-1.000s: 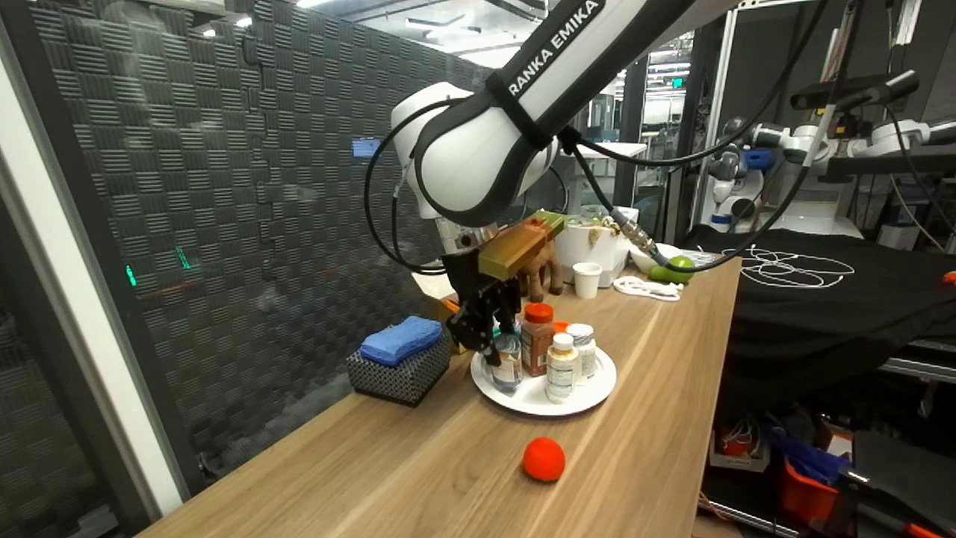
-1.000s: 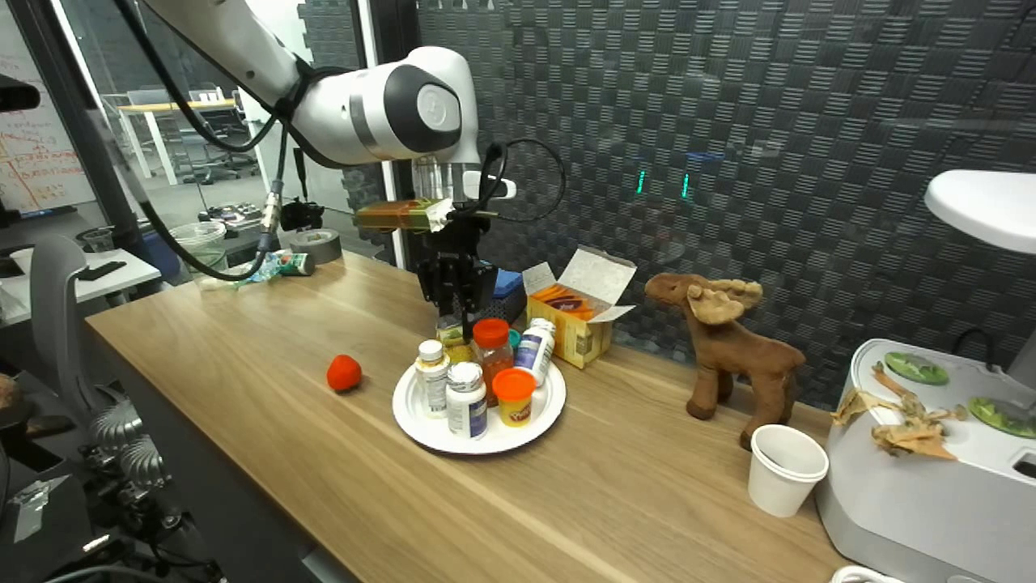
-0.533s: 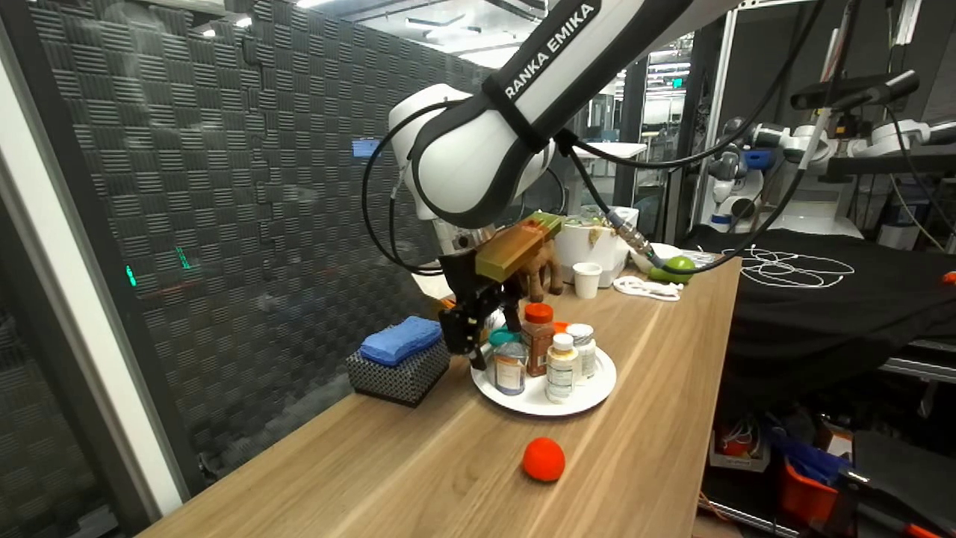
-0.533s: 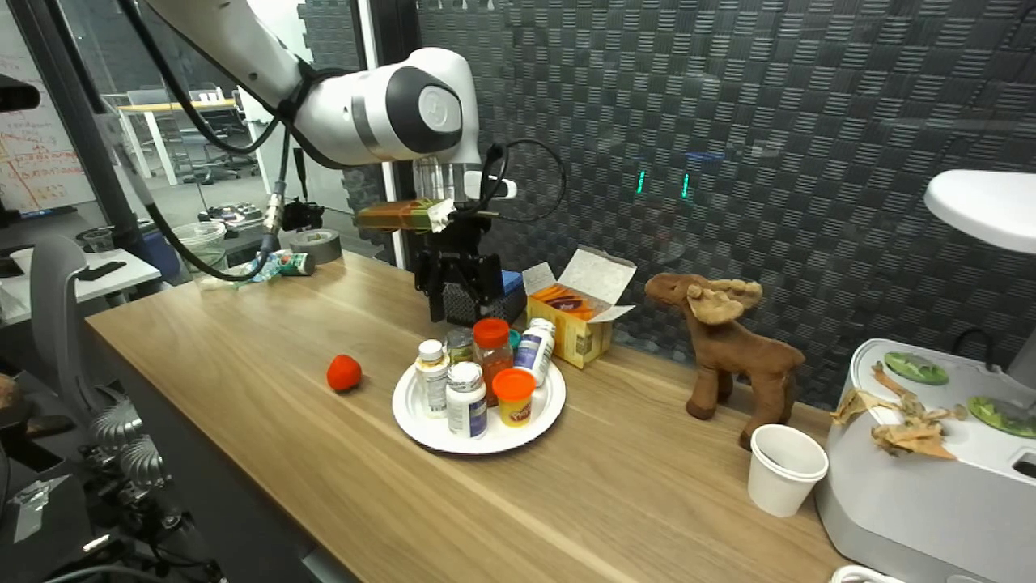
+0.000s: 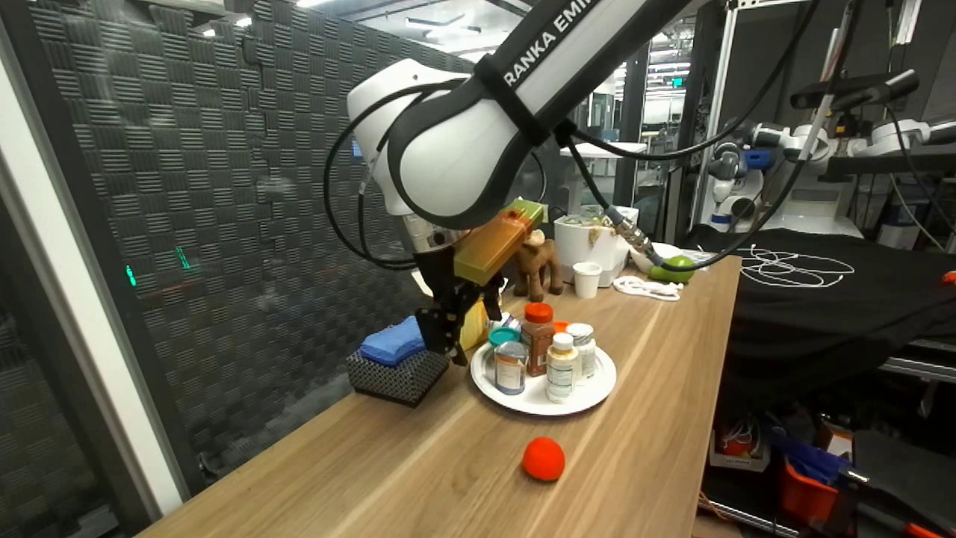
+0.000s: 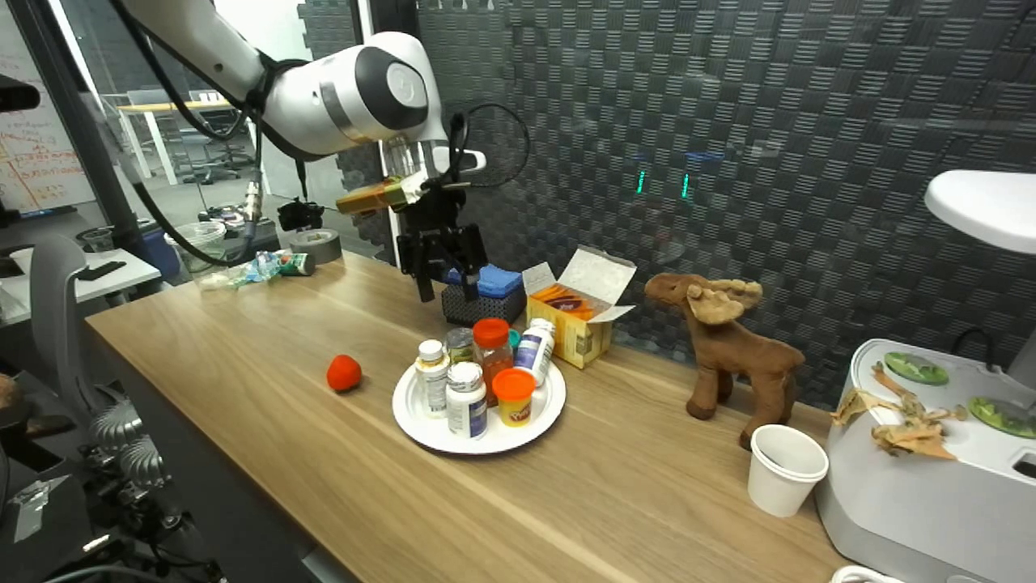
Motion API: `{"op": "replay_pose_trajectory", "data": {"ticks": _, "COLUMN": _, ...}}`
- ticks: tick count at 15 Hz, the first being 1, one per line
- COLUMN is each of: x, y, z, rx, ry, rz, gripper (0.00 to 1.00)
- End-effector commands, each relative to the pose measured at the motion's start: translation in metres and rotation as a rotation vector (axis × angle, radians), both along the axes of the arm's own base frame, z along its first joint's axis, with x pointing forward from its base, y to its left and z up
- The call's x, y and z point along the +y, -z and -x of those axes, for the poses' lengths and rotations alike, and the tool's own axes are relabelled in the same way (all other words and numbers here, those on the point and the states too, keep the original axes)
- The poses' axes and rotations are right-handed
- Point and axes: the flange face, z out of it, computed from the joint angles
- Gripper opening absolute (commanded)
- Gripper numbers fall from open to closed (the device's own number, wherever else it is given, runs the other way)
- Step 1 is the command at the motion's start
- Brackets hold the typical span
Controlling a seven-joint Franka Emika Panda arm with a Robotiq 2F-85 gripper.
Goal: Pick up the bottles and small containers from the table and put them on the white plate.
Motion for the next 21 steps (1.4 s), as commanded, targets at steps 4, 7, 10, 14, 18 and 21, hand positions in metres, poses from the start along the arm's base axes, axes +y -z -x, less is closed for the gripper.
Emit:
{"op": "replay_pose_trajectory", "data": {"ticks": 4, "x": 0.070, "y": -0.022, "z": 0.039, "rx": -0.033, "ry": -0.143, "rz": 0.011, "gripper": 1.00}}
{"op": "replay_pose_trajectory", "data": {"ticks": 7, "x": 0.087, "y": -0.004, "z": 0.058, "rx": -0.049, "ry": -0.151, "rz": -0.068, "gripper": 1.00}}
{"op": "replay_pose_trajectory", "data": {"ticks": 10, "x": 0.090, "y": 0.019, "z": 0.082, "rx": -0.058, "ry": -0.137, "rz": -0.138, "gripper": 1.00}}
{"op": "replay_pose_trajectory", "data": {"ticks": 14, "x": 0.085, "y": 0.044, "z": 0.119, "rx": -0.077, "ry": -0.107, "rz": -0.194, "gripper": 1.00}}
{"op": "replay_pose_trajectory", "data": {"ticks": 18, "x": 0.075, "y": 0.032, "z": 0.149, "rx": -0.178, "ry": -0.046, "rz": -0.207, "gripper": 1.00}}
{"op": "replay_pose_trajectory", "data": {"ticks": 21, "x": 0.062, "y": 0.011, "z": 0.156, "rx": -0.252, "ry": -0.020, "rz": -0.201, "gripper": 1.00}}
